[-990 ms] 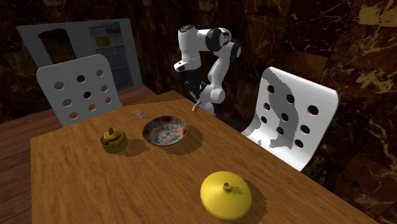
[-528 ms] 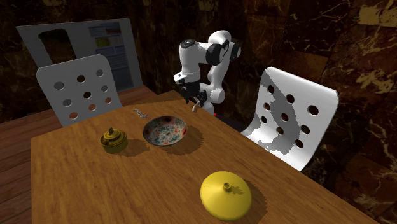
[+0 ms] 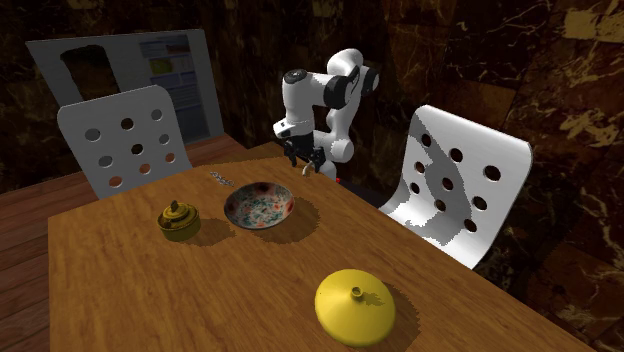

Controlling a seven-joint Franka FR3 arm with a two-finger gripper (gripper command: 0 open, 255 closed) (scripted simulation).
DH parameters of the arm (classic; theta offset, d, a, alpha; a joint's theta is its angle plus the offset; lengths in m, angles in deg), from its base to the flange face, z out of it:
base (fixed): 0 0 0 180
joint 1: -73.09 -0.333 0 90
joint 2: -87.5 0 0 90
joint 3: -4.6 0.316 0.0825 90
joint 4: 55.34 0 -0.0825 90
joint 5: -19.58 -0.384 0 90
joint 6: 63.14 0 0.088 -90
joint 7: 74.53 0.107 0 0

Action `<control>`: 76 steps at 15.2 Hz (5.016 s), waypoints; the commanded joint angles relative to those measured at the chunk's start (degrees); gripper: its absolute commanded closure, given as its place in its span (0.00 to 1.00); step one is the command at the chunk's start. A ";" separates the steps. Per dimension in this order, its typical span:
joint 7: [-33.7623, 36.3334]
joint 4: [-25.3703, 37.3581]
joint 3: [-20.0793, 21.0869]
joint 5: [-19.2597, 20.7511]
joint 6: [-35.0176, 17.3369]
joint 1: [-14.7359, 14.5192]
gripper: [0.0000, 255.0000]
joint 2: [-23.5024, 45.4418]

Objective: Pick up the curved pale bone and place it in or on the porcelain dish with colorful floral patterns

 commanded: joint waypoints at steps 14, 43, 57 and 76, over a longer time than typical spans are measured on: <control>0.22 -3.94 0.86 -0.86 -2.47 -1.34 1.00 -9.77; -0.19 23.26 -0.49 1.22 6.85 0.74 1.00 8.13; 0.99 46.96 1.73 3.21 -0.97 2.62 1.00 39.65; 1.35 41.75 2.31 3.95 -12.68 2.61 1.00 46.19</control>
